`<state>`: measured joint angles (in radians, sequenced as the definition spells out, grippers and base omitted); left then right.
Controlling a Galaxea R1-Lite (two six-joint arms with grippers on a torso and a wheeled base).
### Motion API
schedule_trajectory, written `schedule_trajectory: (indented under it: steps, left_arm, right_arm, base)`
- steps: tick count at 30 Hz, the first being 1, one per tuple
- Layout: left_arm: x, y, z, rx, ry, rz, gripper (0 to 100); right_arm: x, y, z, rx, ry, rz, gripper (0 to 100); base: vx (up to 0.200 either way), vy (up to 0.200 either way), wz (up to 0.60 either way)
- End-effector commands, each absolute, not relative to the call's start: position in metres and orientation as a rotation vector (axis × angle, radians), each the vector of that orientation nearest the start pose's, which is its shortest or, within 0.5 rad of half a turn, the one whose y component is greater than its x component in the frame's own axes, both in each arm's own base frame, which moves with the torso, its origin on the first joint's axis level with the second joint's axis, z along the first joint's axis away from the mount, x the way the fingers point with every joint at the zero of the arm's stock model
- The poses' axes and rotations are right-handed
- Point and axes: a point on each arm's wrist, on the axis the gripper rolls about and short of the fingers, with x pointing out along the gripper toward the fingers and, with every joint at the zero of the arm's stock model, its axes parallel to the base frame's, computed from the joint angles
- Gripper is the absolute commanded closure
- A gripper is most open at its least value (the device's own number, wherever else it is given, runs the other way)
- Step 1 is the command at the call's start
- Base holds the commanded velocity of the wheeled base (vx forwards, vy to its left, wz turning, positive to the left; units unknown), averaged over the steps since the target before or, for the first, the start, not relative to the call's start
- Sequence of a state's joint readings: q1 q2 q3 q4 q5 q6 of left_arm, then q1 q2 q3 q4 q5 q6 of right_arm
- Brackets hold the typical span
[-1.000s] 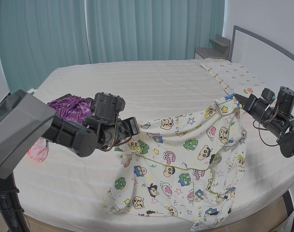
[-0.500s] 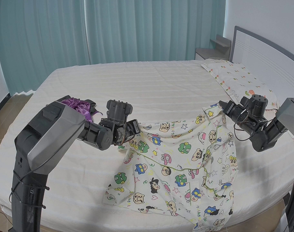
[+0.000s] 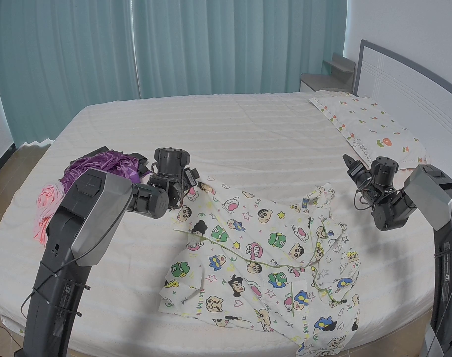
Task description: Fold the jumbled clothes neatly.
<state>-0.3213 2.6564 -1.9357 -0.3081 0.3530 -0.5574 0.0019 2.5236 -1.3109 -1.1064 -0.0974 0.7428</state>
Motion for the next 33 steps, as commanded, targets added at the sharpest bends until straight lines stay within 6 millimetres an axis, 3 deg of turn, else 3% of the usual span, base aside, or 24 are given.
schedule_trajectory:
  steps: [1, 5, 8, 12, 15, 17, 20, 22, 23, 24, 30, 31, 33]
  left_arm:
    - [0.523, -0.138, 0.043, -0.399, 0.423, 0.165, 0]
    - [0.518, -0.135, 0.03, -0.376, 0.556, 0.158, 0]
    - [0.511, -0.133, 0.031, -0.366, 0.635, 0.19, 0]
    - [0.5, -0.131, 0.076, -0.532, 0.641, 0.181, 0]
    - [0.488, -0.13, 0.13, -0.627, 0.581, 0.081, 0]
    - [0.466, -0.125, 0.134, -0.637, 0.62, 0.046, 0]
    - [0.437, -0.118, 0.13, -0.655, 0.633, -0.012, 0]
    - [0.437, -0.118, 0.13, -0.655, 0.633, -0.012, 0]
    - [0.402, -0.114, 0.111, -0.653, 0.654, -0.025, 0]
    - [0.392, -0.114, 0.103, -0.652, 0.666, -0.025, 0]
    - [0.362, -0.118, 0.069, -0.725, 0.691, -0.02, 0]
    - [0.36, -0.119, 0.066, -0.741, 0.69, -0.018, 0]
    - [0.357, -0.119, 0.063, -0.753, 0.688, -0.019, 0]
  right_arm:
    - [0.442, -0.015, 0.022, 0.745, 0.191, -0.123, 0]
    - [0.404, -0.019, 0.026, 0.756, 0.325, -0.036, 0]
    - [0.384, -0.026, 0.018, 0.723, 0.408, -0.004, 0]
    - [0.361, -0.03, -0.005, 0.649, 0.521, 0.017, 0]
    - [0.352, -0.028, -0.02, 0.611, 0.585, 0.053, 0]
    - [0.348, -0.027, -0.029, 0.584, 0.612, 0.061, 0]
    - [0.345, -0.027, -0.037, 0.567, 0.639, 0.069, 0]
    - [0.345, -0.027, -0.037, 0.567, 0.639, 0.069, 0]
    - [0.341, -0.025, -0.041, 0.566, 0.67, 0.117, 0]
    - [0.339, -0.022, -0.041, 0.563, 0.681, 0.134, 0]
    - [0.338, -0.01, -0.052, 0.501, 0.725, 0.175, 0]
    - [0.337, -0.01, -0.053, 0.491, 0.731, 0.178, 100]
    - [0.337, -0.01, -0.054, 0.47, 0.743, 0.185, 100]
  base:
    - [0.0, 0.0, 0.0]
    - [0.0, 0.0, 0.0]
    - [0.0, 0.0, 0.0]
    - [0.0, 0.0, 0.0]
    - [0.0, 0.0, 0.0]
    - [0.0, 0.0, 0.0]
    - [0.0, 0.0, 0.0]
    - [0.0, 0.0, 0.0]
    - [0.0, 0.0, 0.0]
    - [0.0, 0.0, 0.0]
    - [0.0, 0.0, 0.0]
    - [0.0, 0.0, 0.0]
    - [0.0, 0.0, 0.0]
